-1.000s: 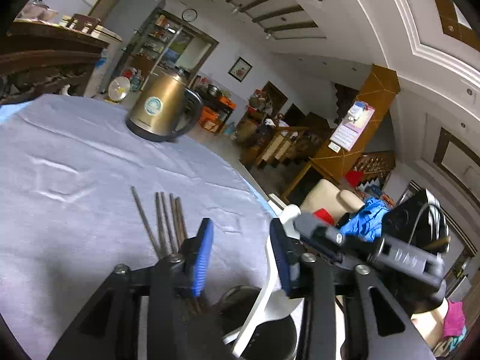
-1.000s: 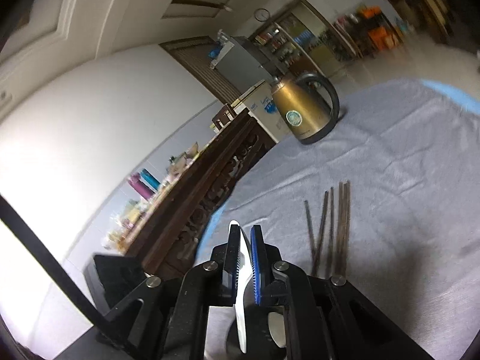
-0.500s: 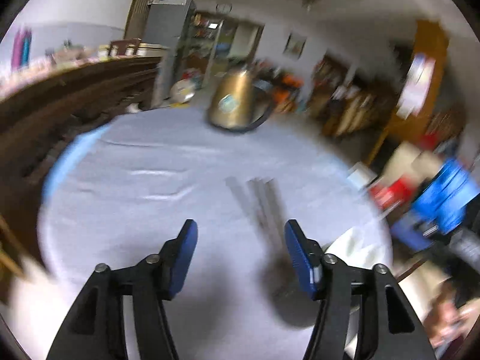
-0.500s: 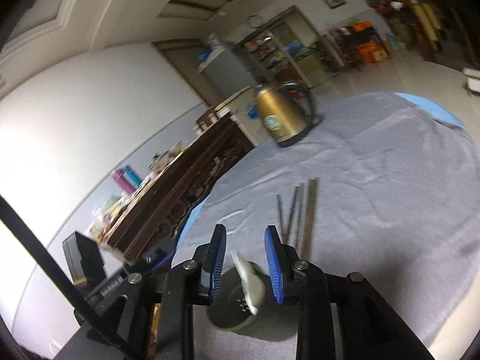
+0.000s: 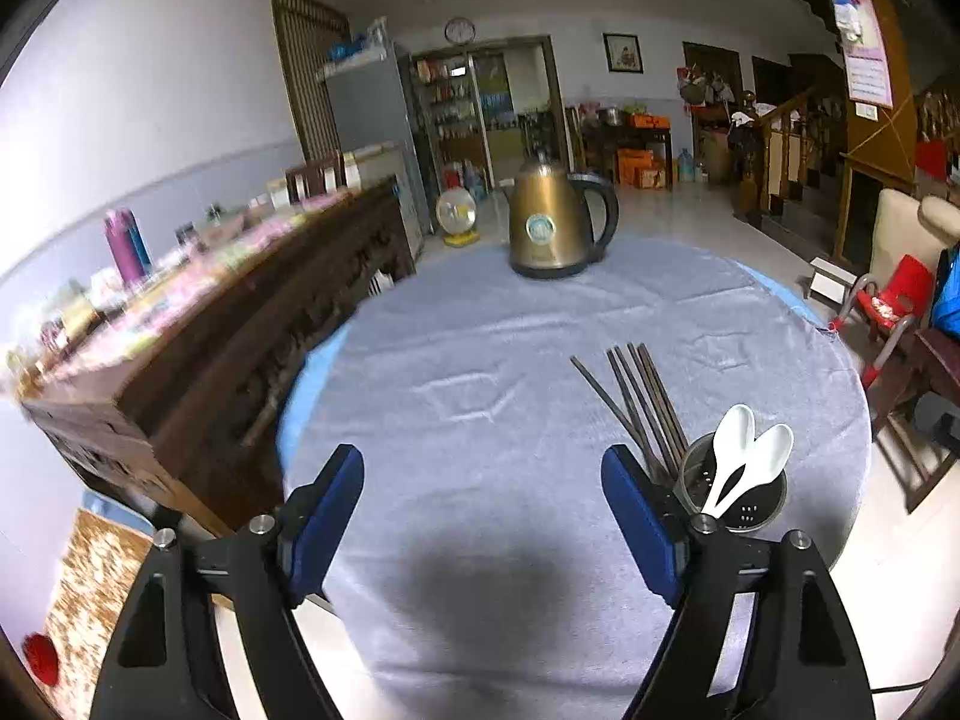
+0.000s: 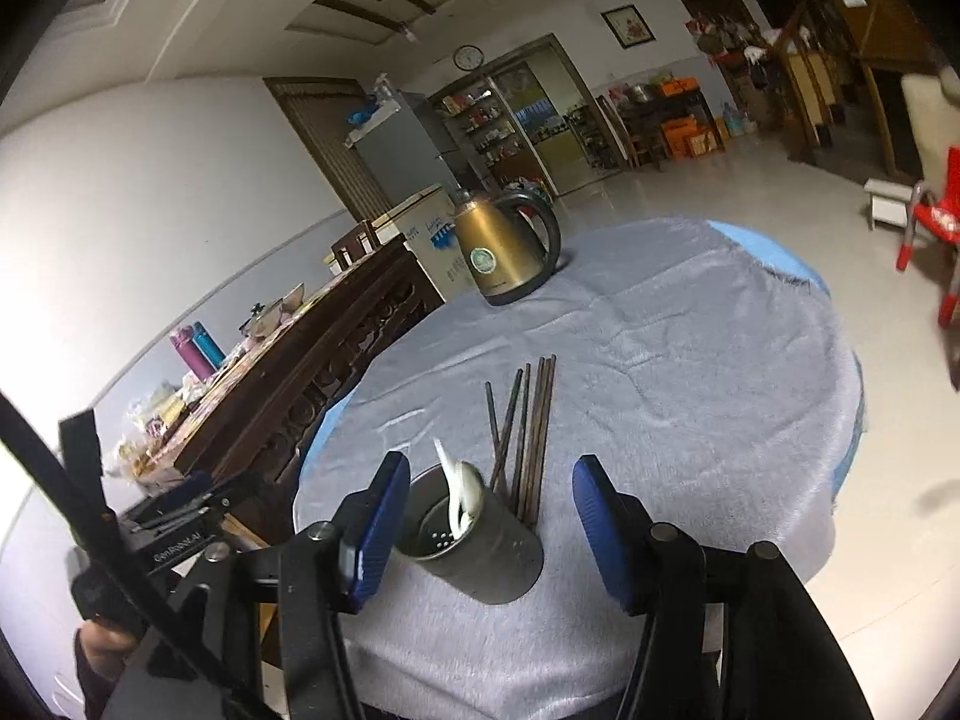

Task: Organize utensils

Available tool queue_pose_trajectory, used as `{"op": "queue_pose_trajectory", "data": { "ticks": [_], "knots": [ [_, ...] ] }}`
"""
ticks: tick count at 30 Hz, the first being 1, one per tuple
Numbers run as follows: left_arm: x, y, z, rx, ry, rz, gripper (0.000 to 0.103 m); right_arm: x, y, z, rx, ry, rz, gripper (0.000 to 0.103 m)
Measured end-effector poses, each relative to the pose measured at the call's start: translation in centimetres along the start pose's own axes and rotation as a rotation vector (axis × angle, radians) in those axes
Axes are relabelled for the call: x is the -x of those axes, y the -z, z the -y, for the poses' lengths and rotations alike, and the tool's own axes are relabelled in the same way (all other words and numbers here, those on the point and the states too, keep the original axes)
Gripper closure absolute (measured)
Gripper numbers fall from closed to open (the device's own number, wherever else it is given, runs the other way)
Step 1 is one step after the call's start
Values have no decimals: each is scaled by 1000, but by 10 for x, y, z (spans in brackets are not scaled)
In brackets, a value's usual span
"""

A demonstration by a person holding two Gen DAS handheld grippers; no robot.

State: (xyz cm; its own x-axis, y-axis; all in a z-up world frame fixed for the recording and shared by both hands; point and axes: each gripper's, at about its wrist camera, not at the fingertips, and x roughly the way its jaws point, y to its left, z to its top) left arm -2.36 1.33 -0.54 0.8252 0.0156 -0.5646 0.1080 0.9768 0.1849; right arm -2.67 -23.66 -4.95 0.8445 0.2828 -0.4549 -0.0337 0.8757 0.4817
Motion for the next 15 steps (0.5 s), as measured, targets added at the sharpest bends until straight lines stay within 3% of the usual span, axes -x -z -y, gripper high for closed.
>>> {"op": "queue_pose_trajectory", "data": {
  "ticks": [5,15],
  "knots": [
    [16,-6,-11,3,-45,45,14,8,-2,-25,53,1,12,41],
    [26,-6,-33,43,-78,42,14,-6,3,-57,92,13,-30,41]
  ]
}}
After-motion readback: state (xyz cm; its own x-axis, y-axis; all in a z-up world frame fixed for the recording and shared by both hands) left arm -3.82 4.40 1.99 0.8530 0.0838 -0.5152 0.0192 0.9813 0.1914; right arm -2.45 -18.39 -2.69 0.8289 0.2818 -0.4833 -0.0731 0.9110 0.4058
